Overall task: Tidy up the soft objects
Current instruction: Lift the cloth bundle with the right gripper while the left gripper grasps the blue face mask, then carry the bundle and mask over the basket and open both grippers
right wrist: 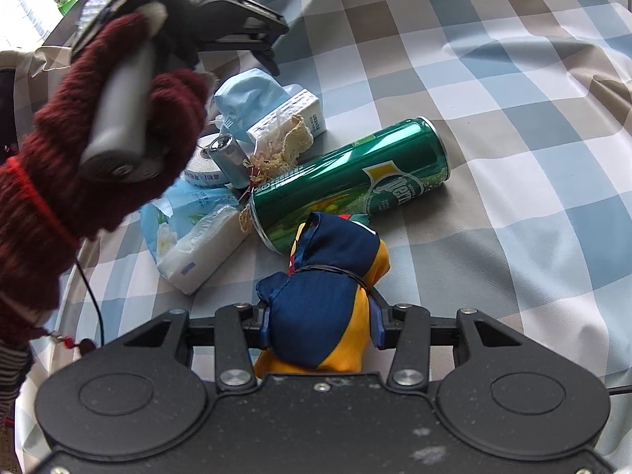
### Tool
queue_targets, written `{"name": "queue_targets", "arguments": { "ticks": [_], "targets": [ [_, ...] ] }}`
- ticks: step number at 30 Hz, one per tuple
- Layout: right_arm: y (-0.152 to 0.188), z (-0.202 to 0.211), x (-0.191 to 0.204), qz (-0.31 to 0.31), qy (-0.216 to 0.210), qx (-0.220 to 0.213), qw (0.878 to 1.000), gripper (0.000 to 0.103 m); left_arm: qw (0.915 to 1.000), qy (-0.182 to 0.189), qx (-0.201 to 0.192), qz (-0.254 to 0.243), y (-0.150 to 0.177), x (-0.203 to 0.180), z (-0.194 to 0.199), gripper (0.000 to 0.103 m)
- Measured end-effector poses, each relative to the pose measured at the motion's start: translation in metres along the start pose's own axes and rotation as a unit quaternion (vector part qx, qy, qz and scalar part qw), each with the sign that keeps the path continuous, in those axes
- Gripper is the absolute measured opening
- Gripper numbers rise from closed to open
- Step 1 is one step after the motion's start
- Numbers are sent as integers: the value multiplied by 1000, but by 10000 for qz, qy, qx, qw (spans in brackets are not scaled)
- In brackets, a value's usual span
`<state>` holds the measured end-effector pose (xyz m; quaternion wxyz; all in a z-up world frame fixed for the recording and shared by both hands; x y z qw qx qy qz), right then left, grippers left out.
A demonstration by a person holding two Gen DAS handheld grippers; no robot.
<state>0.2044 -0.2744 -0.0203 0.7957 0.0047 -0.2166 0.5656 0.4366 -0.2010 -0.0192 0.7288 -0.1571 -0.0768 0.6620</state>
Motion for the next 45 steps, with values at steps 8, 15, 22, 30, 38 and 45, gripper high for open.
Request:
{"name": "queue_targets", "arguments": {
  "ticks": [8,15,22,30,38,45],
  "targets": [
    [-2,-2,1,-6,-18,19,10000,43,9995,-149,141,240,-11,-2,-23,83],
    [-2,-4,0,-24,40,41,10000,43,9991,30,319,293,-11,3,-29,51],
    [-1,-5,-3,-54,102,44,9999,43,9991,352,223,124,-9,10,2,50],
    [1,-9,-11,-108,289,74,9995,43,9967,706,0,-398,37,16,66,50],
    [7,-8,-22,-196,309,-27,9993,43,9924,674,-482,-906,122,49,130,50],
    [26,11,-15,225,280,-529,9980,43,9916,640,-340,-1075,214,92,144,50]
  ]
}}
Point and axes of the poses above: each gripper's, at about its wrist camera, not at the fingertips, and z roughly against the way its jaws point, x to its left, y to its underside, the point moved 5 cm from there along -z, roughly the way its jaws point, and after that the axes turned 14 degrees about x, right-handed, at the moved point
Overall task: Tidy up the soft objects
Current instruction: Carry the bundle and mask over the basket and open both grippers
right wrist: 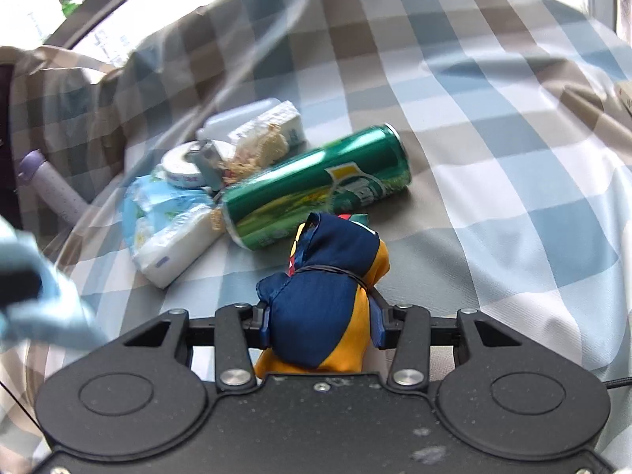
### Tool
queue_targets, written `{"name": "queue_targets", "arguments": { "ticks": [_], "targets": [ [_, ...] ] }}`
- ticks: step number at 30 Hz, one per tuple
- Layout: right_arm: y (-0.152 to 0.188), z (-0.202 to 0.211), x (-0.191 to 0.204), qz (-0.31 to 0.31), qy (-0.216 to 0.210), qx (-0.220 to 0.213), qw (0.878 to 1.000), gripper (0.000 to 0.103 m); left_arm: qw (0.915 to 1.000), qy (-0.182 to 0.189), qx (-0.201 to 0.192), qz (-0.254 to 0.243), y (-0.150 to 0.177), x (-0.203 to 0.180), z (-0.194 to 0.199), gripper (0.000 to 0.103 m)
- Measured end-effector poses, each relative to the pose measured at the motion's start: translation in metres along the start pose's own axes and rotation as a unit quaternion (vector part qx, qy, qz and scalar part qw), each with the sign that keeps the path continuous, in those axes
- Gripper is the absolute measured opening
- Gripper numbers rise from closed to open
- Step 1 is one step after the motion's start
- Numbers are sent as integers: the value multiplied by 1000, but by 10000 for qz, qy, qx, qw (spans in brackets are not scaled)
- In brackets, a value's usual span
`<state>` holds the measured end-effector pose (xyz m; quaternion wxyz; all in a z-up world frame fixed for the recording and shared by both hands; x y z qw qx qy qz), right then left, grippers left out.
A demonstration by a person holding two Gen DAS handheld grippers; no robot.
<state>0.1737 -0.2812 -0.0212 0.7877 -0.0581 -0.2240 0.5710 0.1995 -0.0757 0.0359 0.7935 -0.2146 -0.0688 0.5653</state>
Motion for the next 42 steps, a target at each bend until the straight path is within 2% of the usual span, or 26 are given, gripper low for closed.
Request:
{"name": "queue_targets", "arguments": {
  "ticks": [3,7,12,15,17,18,20,21,22,27,34,42],
  "targets": [
    [24,22,5,175,-201,-319,9991,43,9998,-195,-8,-57,39,5,2,50],
    [74,50,9,178,-761,-344,9963,43,9995,-303,93,-2,86,12,1,50],
    [133,71,30,465,-820,11,9955,44,9991,-376,191,-101,122,9,1,51],
    [157,76,44,696,-774,220,9943,44,9991,-260,295,-137,138,7,0,51],
    [168,78,52,848,-723,265,9934,47,9991,-221,329,-151,147,6,-1,63],
    [172,80,55,893,-697,264,9932,50,9990,-249,324,-169,150,6,-1,66],
    [177,86,59,909,-641,178,9936,56,9988,-401,250,-132,155,8,0,78],
    [177,90,60,926,-635,122,9936,60,9985,-488,220,-106,158,10,0,79],
    [177,93,60,911,-624,82,9939,63,9984,-516,195,-87,160,13,0,79],
    [175,100,56,841,-547,17,9950,63,9988,-416,239,36,169,21,2,80],
    [176,97,53,717,-406,118,9965,63,9987,-411,280,74,177,24,3,81],
    [173,90,53,697,-339,239,9967,65,9979,-625,136,73,170,31,7,82]
  ]
}}
Point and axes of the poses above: each gripper's, at about its wrist camera, not at the fingertips, and z roughly against the way its jaws point, x to its left, y to its underside, the point moved 5 cm from there along -z, roughly the way its jaws point, and after that the axes turned 14 degrees about x, right-handed, at the moved point
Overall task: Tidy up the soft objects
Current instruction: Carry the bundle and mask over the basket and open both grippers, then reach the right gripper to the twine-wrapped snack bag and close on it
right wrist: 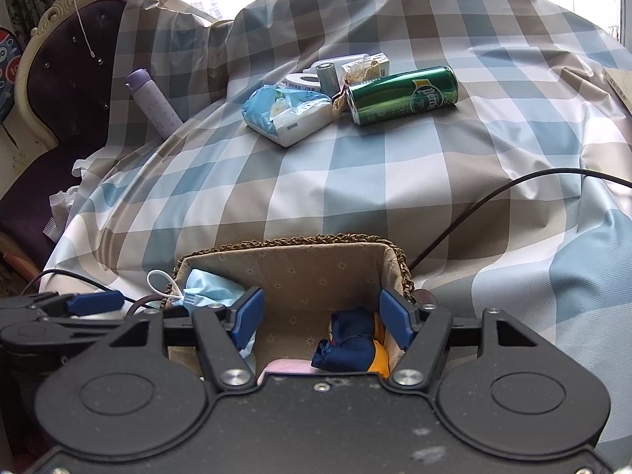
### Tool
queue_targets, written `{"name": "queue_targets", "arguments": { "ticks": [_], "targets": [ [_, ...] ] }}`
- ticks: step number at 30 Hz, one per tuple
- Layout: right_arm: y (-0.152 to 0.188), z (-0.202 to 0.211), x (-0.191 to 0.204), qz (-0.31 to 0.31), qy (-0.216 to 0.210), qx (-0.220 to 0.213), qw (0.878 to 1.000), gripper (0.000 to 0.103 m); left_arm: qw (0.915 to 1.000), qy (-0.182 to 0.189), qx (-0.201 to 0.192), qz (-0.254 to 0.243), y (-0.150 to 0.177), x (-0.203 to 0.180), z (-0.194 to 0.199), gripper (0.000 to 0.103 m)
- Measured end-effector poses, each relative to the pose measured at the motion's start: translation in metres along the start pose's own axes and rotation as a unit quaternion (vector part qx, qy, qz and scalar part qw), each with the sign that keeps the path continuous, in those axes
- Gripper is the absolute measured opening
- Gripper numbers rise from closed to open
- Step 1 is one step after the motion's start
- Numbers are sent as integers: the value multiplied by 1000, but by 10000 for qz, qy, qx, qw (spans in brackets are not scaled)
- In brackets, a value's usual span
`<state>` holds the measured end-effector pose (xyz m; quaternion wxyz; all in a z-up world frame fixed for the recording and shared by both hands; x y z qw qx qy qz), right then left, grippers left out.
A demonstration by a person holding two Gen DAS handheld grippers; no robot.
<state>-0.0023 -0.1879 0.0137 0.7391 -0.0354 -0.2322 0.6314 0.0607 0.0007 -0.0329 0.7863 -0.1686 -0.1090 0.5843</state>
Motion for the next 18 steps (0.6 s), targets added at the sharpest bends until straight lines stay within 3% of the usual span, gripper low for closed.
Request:
{"name": "queue_targets", "arguments": {
  "ticks": [18],
  "targets": [
    [-61,-18,-17,91,392,-25,9992,70,9971,-353,-675,13,-105,20,-5,88]
  ]
}}
Point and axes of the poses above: each gripper's, at about its wrist camera, not at the fingertips, and z roughly against the way its jaws point, x to its left, y to its underside, the point moved 5 cm from there along -z, roughly the way its jaws point, and after that the axes turned 14 degrees about x, right-handed, at the moved point
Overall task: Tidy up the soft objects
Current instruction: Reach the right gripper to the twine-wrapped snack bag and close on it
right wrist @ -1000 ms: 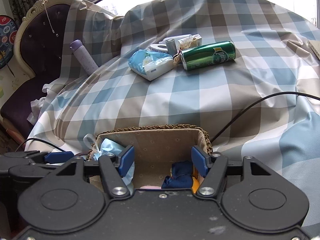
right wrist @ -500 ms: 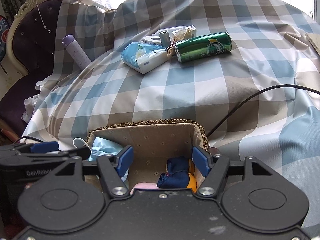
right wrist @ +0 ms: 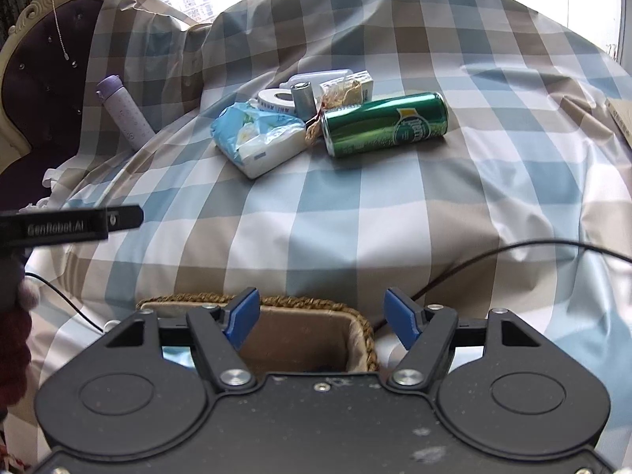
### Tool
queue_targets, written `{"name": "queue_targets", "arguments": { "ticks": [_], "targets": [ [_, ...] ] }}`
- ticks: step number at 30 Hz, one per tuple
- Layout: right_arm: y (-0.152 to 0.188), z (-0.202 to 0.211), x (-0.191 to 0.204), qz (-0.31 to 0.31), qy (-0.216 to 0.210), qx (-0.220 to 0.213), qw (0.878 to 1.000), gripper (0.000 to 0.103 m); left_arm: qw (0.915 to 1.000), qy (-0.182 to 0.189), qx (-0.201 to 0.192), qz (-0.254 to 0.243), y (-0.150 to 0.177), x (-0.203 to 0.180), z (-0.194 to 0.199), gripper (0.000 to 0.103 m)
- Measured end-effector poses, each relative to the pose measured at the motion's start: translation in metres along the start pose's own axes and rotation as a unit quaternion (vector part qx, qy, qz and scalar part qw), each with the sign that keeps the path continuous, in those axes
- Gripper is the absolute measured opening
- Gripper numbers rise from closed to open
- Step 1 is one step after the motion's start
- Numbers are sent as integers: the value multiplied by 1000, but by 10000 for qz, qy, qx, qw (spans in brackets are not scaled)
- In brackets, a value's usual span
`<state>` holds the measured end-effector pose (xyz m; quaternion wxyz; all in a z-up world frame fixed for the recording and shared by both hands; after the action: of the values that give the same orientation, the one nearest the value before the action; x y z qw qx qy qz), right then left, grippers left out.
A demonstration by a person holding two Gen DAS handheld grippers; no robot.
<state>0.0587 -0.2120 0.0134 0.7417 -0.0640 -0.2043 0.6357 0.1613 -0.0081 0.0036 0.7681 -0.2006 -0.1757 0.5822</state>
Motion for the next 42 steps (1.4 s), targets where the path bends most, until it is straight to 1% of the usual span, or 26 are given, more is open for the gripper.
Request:
{"name": "queue_targets", "arguments": {
  "ticks": [5,10,13,15,17,19,22,26,28,30,32,34,39,42],
  "targets": [
    [-27,-4,0,97,182,-65,9998,70,9997,-99,-173,121,-42,9,-19,88],
    [-58,-10,2,118,265,-83,9995,70,9986,-262,-381,244,-84,20,-45,89],
    [-78,-13,5,191,436,-154,9987,70,9977,-375,-480,311,-103,28,-62,89],
    [-94,-14,4,172,509,-203,9983,71,9973,-409,-448,404,-110,34,-75,89],
    [-111,-17,2,80,468,-205,9987,71,9977,-370,-332,459,-111,40,-87,89],
    [-131,-22,-1,-66,374,-203,9991,71,9980,-329,-127,527,-110,44,-95,89],
    [-160,-34,-3,-280,257,-160,9991,71,9978,-216,-45,621,-109,47,-98,89],
    [-195,-49,-7,-462,170,-75,9988,71,9978,-351,-55,566,-110,46,-99,90],
    [-212,-58,-9,-538,162,-1,9984,71,9975,-230,44,667,-112,48,-103,90],
    [-225,-68,-10,-591,221,102,9980,71,9967,6,206,790,-113,51,-108,90],
    [-234,-79,-8,-558,355,201,9976,70,9958,118,308,857,-114,53,-112,90],
    [-241,-87,-4,-474,438,244,9976,70,9956,110,336,866,-114,53,-113,90],
    [-255,-100,16,-280,432,253,9983,70,9958,94,287,859,-114,53,-111,90],
    [-258,-116,23,-103,732,493,9960,70,9954,142,303,898,-114,56,-111,90]
  ]
}}
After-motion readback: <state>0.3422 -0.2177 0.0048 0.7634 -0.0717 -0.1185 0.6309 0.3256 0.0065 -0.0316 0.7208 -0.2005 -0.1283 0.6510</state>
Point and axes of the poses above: each gripper's, at about its wrist camera, not at the fingertips, and z roughly against the way its jaws point, x to its left, y to its underside, the point moved 5 cm from there along -z, roughly the way its jaws point, and after that the axes turned 14 degrees about x, right-handed, at the moved point
